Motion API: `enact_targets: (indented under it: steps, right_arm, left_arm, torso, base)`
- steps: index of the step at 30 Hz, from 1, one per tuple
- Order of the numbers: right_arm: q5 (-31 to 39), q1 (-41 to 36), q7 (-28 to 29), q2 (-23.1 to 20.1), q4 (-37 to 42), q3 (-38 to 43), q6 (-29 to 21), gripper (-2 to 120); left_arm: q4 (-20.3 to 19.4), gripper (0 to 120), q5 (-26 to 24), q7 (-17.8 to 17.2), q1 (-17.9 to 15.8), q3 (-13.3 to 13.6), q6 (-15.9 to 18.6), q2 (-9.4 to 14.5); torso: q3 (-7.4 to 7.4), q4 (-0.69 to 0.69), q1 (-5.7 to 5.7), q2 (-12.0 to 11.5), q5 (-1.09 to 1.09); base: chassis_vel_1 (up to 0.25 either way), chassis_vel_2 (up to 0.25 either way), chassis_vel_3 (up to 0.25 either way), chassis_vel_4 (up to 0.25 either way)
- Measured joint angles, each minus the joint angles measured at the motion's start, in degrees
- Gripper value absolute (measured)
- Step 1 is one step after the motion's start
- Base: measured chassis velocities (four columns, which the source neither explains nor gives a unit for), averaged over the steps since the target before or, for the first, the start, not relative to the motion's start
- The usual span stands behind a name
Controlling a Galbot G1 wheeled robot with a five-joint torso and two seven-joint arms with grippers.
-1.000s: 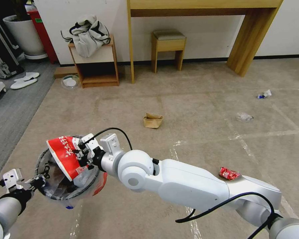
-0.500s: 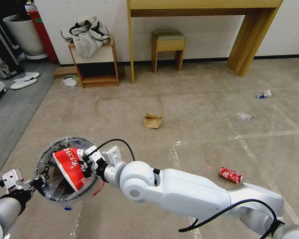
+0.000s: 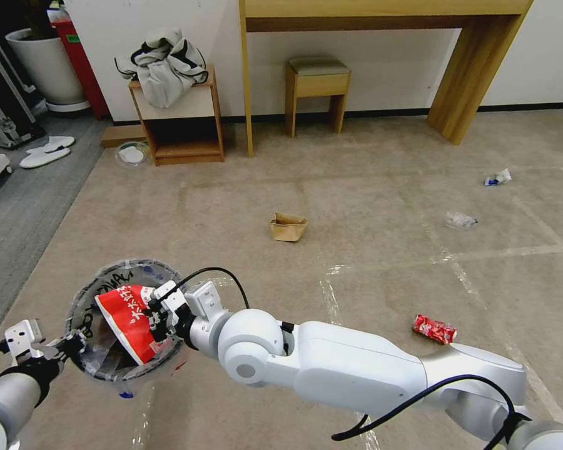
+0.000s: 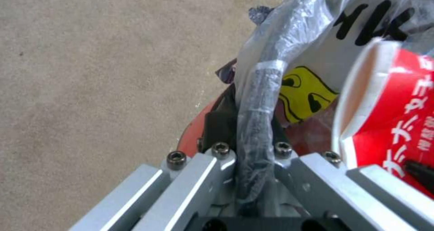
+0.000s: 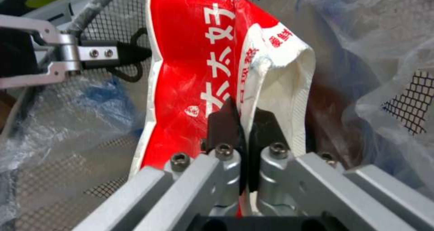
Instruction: Pick up the trash bin and place the garbage on the floor into it.
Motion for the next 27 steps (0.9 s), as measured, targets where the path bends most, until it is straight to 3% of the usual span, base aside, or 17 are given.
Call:
enact_targets:
  steps: [1, 3, 6, 8, 10, 12, 18, 20, 27]
  right_arm:
    - [0.00, 0.00, 0.00, 0.00, 0.00, 0.00, 0.00, 1]
    - [-0.13, -0.02, 0.46, 0.25, -0.27, -0.19, -0.29, 12]
    - [-0.19, -0.02, 0.54, 0.31, -0.34, -0.22, -0.36, 16]
    - [-0.35, 0.00, 0.65, 0.35, -0.43, -0.24, -0.47, 30]
    - [-0.35, 0.00, 0.65, 0.35, -0.43, -0.24, -0.47, 30]
    - [-0.61, -0.02, 0.74, 0.32, -0.43, -0.29, -0.60, 45]
    - [-0.63, -0.02, 0.75, 0.18, -0.25, -0.27, -0.72, 63]
    - [-0.63, -0.04, 0.72, 0.14, -0.14, -0.22, -0.73, 76]
    - [-0.61, -0.43, 0.04, 0.23, 0.33, 0.56, -0.04, 97]
  left_arm:
    - [0.00, 0, 0.00, 0.00, 0.00, 0.00, 0.00, 0.00]
    - [0.07, 0, 0.00, 0.02, -0.10, 0.01, 0.00, 0.07]
    - [0.10, 0, 0.00, 0.03, -0.10, 0.01, 0.00, 0.10]
    - [0.22, 0, 0.00, 0.07, -0.15, 0.02, 0.00, 0.11]
    - [0.22, 0, 0.00, 0.07, -0.15, 0.02, 0.00, 0.11]
    - [0.51, 0, 0.42, 0.25, -0.25, 0.22, 0.00, -0.04]
    - [0.60, 0, 0.66, 0.37, -0.24, 0.26, 0.01, -0.08]
    - [0.70, 0, 0.76, 0.64, -0.11, 0.27, 0.02, -0.14]
    - [0.67, 0, 0.75, 0.81, -0.06, 0.35, 0.03, -0.32]
  torso:
    - [0.00, 0.00, 0.00, 0.00, 0.00]
    - [0.00, 0.00, 0.00, 0.00, 0.00]
    - [0.00, 0.00, 0.00, 0.00, 0.00]
    - [0.00, 0.00, 0.00, 0.00, 0.00]
    - [0.00, 0.00, 0.00, 0.00, 0.00]
    - [0.00, 0.00, 0.00, 0.00, 0.00]
    - [0.00, 0.00, 0.00, 0.00, 0.00]
    - [0.00, 0.00, 0.00, 0.00, 0.00]
    - [0.00, 0.00, 0.00, 0.00, 0.00]
  base:
    - [0.000, 0.000, 0.000, 0.000]
    - [0.000, 0.000, 0.000, 0.000]
    - [0.000, 0.000, 0.000, 0.000]
    - [0.000, 0.000, 0.000, 0.000]
    - [0.000, 0.000, 0.000, 0.000]
    - [0.000, 0.000, 0.000, 0.000]
    - [0.000, 0.000, 0.000, 0.000]
    - [0.000, 0.000, 0.000, 0.000]
    - [0.000, 0.000, 0.000, 0.000]
